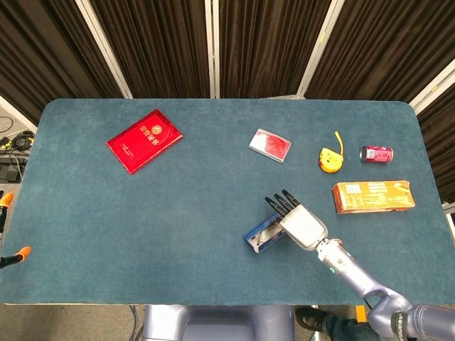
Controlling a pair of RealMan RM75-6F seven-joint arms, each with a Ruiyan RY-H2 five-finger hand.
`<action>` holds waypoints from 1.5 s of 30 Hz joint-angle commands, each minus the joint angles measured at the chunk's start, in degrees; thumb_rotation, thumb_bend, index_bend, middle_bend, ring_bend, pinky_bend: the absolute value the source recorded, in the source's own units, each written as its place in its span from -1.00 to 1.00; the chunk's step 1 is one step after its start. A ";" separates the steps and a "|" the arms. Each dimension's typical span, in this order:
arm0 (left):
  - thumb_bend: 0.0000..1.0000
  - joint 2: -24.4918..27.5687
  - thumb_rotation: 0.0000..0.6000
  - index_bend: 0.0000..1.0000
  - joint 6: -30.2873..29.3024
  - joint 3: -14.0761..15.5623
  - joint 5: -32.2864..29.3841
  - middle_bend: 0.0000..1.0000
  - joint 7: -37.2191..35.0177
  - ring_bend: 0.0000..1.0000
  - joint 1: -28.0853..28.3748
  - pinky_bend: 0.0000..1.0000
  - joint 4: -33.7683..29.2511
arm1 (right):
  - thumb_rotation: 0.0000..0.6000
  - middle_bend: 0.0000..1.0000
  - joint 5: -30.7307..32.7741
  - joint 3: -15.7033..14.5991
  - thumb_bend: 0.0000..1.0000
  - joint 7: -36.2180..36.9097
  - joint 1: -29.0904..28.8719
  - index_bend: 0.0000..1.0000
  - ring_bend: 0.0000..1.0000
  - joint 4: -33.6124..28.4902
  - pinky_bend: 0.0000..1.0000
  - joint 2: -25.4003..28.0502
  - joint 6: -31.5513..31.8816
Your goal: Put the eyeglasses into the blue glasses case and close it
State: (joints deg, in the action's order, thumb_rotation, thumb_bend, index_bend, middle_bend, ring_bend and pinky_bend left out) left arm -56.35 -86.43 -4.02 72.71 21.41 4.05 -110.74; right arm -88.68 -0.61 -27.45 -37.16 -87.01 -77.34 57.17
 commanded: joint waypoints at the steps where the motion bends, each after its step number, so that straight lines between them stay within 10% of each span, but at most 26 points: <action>1: -1.00 -0.12 1.00 -1.00 0.17 0.01 -0.11 -1.00 0.29 -1.00 0.12 -1.00 0.03 | 1.00 -1.00 1.16 0.43 -0.02 -1.71 -0.53 0.40 -1.00 0.71 -1.00 -0.42 -1.50; 10: -1.00 -0.11 1.00 -1.00 0.22 -0.06 -0.41 -1.00 0.25 -1.00 0.12 -1.00 0.04 | 1.00 -1.00 2.88 1.26 -0.03 -4.66 -1.38 0.21 -1.00 3.24 -1.00 -3.18 -3.14; 21: -1.00 -0.27 1.00 -1.00 0.50 -0.11 -0.77 -1.00 0.46 -1.00 0.30 -1.00 0.24 | 1.00 -1.00 2.31 2.30 -0.49 -4.63 -1.62 -0.90 -1.00 6.30 -1.00 -6.63 -1.26; 45: -1.00 -0.55 1.00 -1.00 0.57 -0.13 -1.37 -1.00 1.38 -1.00 0.50 -1.00 0.31 | 1.00 -1.00 1.96 -0.88 -0.80 0.42 -5.81 -1.00 -1.00 1.28 -1.00 -0.76 -12.19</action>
State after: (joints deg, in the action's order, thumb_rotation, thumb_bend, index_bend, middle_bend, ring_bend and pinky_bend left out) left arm -56.91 -85.86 -4.15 71.34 22.79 4.55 -110.43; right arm -86.02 -1.11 -27.70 -42.54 -86.52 -77.53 45.18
